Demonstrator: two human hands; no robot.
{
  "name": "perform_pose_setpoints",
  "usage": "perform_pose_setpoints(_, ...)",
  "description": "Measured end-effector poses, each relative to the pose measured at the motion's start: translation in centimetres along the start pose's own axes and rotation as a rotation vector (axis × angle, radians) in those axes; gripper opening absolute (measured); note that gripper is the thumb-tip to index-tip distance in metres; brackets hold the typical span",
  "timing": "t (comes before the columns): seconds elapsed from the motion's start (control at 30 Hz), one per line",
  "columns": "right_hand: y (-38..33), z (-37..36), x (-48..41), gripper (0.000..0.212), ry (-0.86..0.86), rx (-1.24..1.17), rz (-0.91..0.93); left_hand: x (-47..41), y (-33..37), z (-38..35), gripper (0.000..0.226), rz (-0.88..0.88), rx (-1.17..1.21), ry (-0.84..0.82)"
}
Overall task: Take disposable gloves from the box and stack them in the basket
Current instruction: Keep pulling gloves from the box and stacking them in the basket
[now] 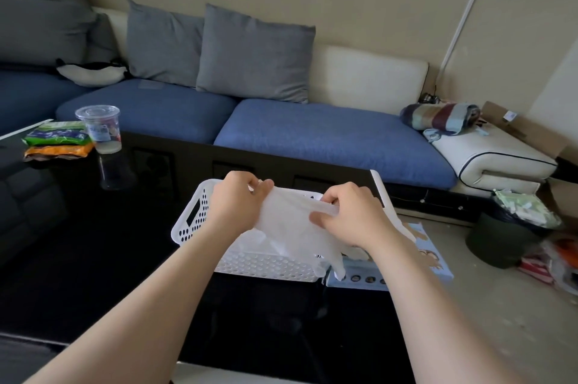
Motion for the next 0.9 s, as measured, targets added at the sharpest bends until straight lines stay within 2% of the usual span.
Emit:
perform_pose_setpoints(0.1, -0.1, -0.4, -0.5, 0.033, 0.000, -0.024, -0.017, -0.6, -1.1, 0.5, 0.039, -0.040, -0.154, 0.003)
perform_pose_setpoints(0.2, -0.6, -0.9, -0.6, 0.030, -0.093, -0.223, -0.015, -1.1, -2.2, 0.7, 0.034, -0.091, -0.318, -0.028)
perform_pose_setpoints(0.33, -1.4, -2.0, -1.1, 0.025, -0.112, -0.273, 0.001, -1.3, -3.3, 0.7, 0.027, -0.107, -0.345, -0.105)
perform_pose_setpoints(0.53, -2.7, -4.3, -2.2, 0.019, -0.125, -0.155, 0.023, -1.0, -3.8, 0.2, 0.018, -0.154, -0.156, -0.245)
perform_pose_setpoints(0.7, -4.7, -6.1, -2.8, 0.019, -0.072, 0.019, 0.076, -0.9, -5.4, -0.3, 0.024, -0.219, -0.313, -0.386)
perform_pose_setpoints(0.83, -5.9, -7.5, -3.3, 0.014, -0.048, 0.104, 0.112, -1.7, -6.4, -0.3, 0.042, -0.175, -0.471, -0.418)
perform_pose_setpoints(0.9, -6.1, -8.0, -3.4, 0.015, -0.033, 0.160, 0.124, -1.8, -6.8, -0.5, 0.041, -0.148, -0.561, -0.443)
Point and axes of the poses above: each hand's wrist, its own x-axis away from the middle knuckle, its own z-axis out of the back of the hand, y = z × x, the point moved 8 cm from there along -x, towards the middle knuckle, and after that the axes turned 13 degrees about -z, right-handed, at the moved point
